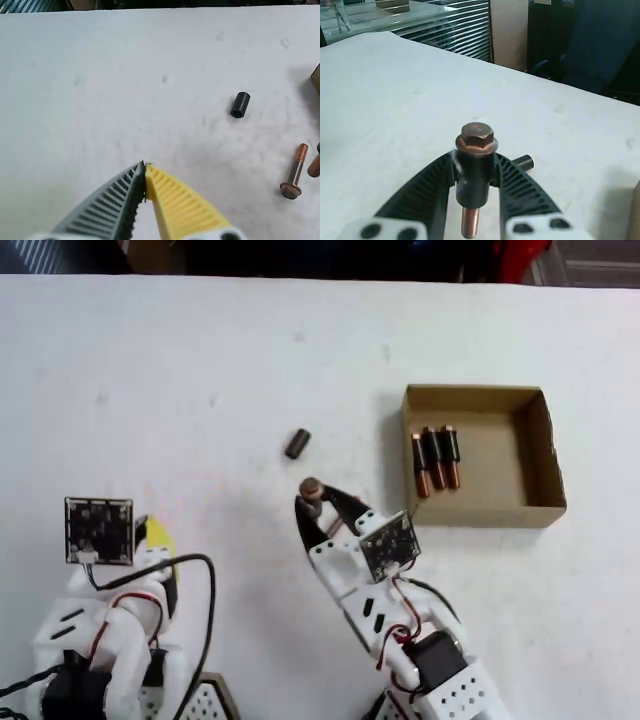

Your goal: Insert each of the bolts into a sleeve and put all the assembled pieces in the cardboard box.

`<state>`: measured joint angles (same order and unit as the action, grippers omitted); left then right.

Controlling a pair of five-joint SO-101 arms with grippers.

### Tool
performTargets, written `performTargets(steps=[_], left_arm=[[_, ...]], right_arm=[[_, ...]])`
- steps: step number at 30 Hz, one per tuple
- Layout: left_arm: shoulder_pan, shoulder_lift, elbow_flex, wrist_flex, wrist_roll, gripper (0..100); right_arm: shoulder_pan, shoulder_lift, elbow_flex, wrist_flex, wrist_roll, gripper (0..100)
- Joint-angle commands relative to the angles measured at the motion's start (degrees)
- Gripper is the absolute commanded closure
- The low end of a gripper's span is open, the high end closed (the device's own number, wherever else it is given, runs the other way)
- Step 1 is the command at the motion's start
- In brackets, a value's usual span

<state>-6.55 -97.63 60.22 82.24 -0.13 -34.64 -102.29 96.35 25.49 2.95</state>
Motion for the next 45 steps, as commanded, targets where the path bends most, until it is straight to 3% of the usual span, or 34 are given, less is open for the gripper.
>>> performTargets(steps=[1, 13, 32, 40, 45], left_arm=[[-0.31, 0.31, -2.46, -0.26, -0.62, 98], [-0.4, 0.31, 18.29, -16.88, -3.69, 98], [-0.04, 0.31, 34.02, -17.05, -3.69, 98], [-0.04, 0.31, 37.19, -17.58, -3.69, 98], [-0.22, 0.31, 37.19, -17.23, -3.69, 98]], right_arm=[[0.57, -0.75, 0.53, 0.13, -0.09, 98.1], [0.57, -0.75, 0.53, 0.13, -0.09, 98.1], [0.66, -0.75, 0.53, 1.36, 0.0, 98.1], [0.75, -0.75, 0.53, 2.24, 6.77, 98.1], [6.11, -0.84, -0.79, 2.59, 6.77, 98.2]])
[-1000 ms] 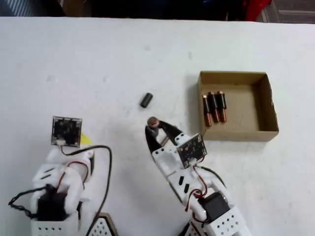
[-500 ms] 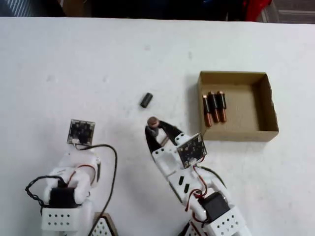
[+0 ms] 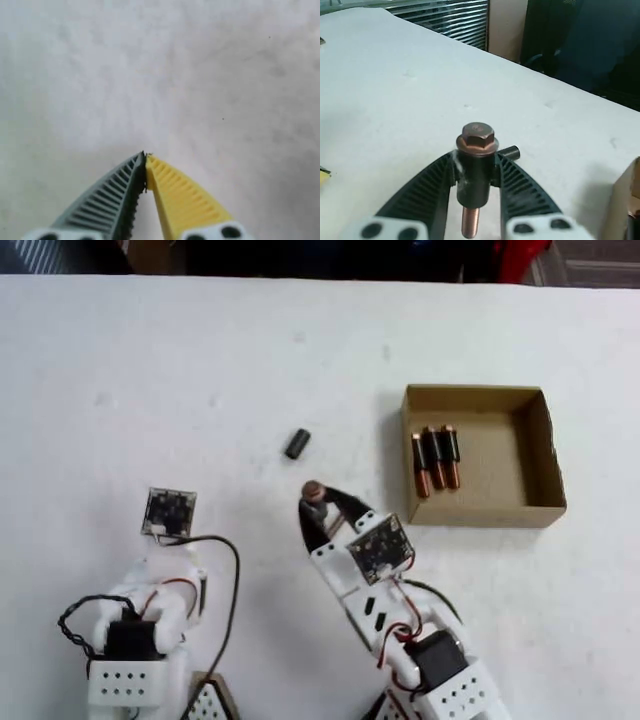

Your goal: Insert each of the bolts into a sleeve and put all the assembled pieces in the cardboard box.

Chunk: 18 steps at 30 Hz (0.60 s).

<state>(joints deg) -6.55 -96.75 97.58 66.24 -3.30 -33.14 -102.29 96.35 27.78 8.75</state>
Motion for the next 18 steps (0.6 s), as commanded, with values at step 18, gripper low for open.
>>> performTargets(steps=[18], left_arm=[[-0.22, -0.57, -1.32, 4.4, -0.88, 98]], right_arm=[[22.02, 6.46, -38.68, 28.97, 8.79, 98.2]])
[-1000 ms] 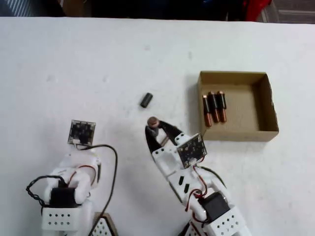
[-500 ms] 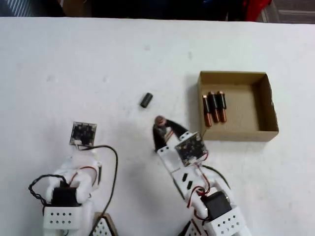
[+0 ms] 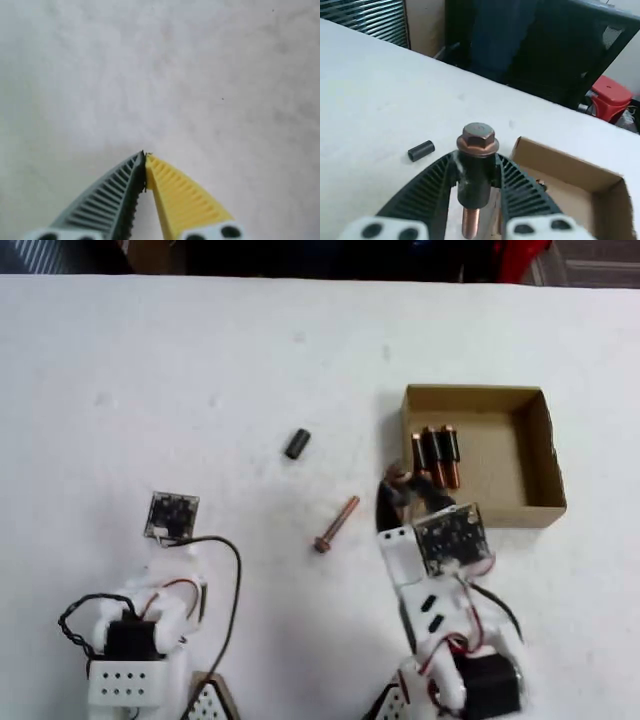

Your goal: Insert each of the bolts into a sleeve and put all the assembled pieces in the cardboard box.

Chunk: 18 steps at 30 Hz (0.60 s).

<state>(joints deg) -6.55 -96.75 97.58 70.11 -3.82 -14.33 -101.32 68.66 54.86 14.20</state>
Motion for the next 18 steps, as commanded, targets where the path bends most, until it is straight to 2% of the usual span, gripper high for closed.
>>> performTargets(steps=[1, 9, 18], left_arm=[[-0.22, -0.57, -1.32, 0.53, -0.35, 98], [-0.22, -0.57, -1.32, 0.53, -0.35, 98], [-0.22, -0.57, -1.32, 0.44, -0.35, 98]], right_arm=[[4.26, 8.04, -12.84, 1.98, 3.78, 98.2], [9.98, 35.12, -25.23, 0.66, 4.4, 98.2], [21.41, 68.44, -39.91, -3.47, 4.4, 98.2]])
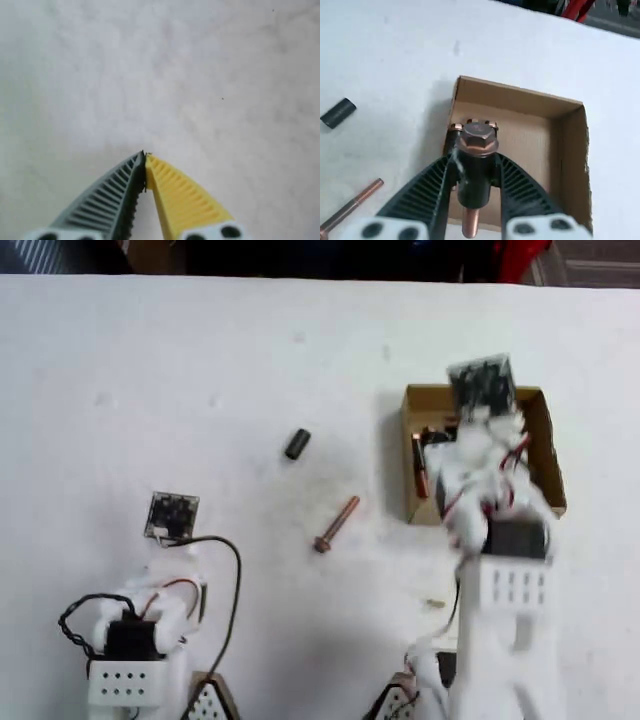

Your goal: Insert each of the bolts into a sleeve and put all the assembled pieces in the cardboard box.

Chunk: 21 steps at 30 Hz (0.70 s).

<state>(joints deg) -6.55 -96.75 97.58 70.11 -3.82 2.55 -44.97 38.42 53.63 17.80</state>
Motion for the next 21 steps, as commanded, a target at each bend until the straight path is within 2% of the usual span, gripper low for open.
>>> performTargets(steps=[1, 7, 14, 21], left_arm=[[-0.22, -0.57, -1.32, 0.44, -0.35, 98], [-0.22, -0.57, -1.32, 0.44, -0.35, 98], [-0.22, -0.57, -1.32, 0.44, -0.35, 98], [-0.22, -0.57, -1.32, 0.18, -0.35, 98]], right_arm=[[5.41, 15.69, -11.6, -2.33, 0.79, 98.2], [8.4, 35.74, -24.0, -2.07, 0.88, 98.2], [8.4, 54.2, -36.84, -1.54, 0.88, 98.2], [8.48, 68.09, -50.99, 7.52, 0.88, 98.1]])
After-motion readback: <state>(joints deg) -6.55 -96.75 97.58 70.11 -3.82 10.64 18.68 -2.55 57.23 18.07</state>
